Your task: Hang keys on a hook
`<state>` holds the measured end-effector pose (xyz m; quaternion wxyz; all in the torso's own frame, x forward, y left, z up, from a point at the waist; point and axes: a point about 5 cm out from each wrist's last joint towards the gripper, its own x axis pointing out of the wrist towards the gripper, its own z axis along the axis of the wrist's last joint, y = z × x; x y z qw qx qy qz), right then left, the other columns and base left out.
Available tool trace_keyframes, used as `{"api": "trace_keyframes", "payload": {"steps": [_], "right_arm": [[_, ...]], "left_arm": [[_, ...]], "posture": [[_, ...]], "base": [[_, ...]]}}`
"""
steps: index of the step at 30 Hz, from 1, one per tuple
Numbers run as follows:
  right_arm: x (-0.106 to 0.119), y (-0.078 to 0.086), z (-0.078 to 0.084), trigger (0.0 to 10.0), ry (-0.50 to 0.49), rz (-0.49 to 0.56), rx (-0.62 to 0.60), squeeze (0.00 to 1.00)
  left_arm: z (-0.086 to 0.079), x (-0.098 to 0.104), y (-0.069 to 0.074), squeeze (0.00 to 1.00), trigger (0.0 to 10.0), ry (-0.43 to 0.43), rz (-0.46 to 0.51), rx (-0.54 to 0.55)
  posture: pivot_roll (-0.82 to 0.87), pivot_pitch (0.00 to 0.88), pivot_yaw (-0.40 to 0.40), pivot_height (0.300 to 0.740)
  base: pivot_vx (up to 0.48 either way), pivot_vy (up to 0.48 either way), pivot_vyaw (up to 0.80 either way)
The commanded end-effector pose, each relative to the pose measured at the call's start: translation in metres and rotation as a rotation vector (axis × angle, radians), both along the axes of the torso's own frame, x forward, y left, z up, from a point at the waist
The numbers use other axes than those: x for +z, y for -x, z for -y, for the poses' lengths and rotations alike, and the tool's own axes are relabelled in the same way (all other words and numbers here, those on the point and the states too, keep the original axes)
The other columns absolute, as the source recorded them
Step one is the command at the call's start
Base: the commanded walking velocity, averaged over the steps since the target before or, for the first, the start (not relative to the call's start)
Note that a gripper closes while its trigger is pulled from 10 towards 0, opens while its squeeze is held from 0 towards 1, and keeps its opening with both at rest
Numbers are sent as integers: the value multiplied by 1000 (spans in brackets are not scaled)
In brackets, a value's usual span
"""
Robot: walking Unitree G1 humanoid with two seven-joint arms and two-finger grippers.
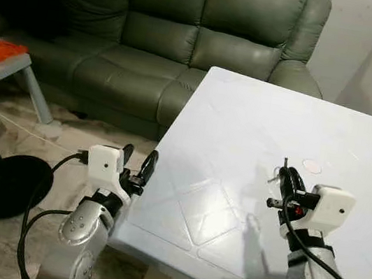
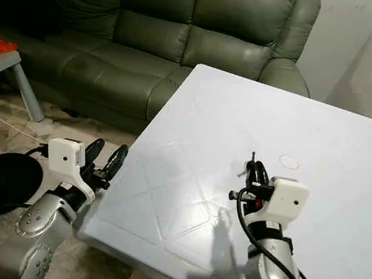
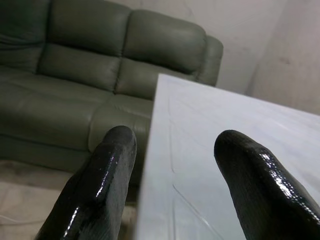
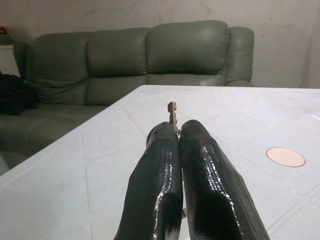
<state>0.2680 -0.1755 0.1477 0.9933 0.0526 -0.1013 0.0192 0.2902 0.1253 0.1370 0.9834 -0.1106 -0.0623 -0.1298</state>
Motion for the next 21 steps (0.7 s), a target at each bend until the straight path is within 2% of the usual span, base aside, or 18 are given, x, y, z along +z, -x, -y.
{"api": "trace_keyframes", "payload": {"steps": [1,4,10,21], "right_arm": [[1,0,-3,10000,18,5,-13,0],[-1,-3,-3,10000,31,-8,-43,0],[-1,-8,-3,10000,47,-22,-69,0],[-4,-7,-5,10000,55,-36,-80,0]], "left_arm": [[-3,2,-6,0,10000,5,-1,16],[-6,3,-12,0,10000,23,-12,31],[-9,6,-25,0,10000,6,-16,48],[-11,4,-30,0,10000,50,-35,51]], "posture": [[-3,33,-5,740],[-3,29,-1,740],[-1,28,-1,740],[-4,39,-1,740]], "base": [[0,0,0],[0,0,0],[0,0,0],[0,29,0]]}}
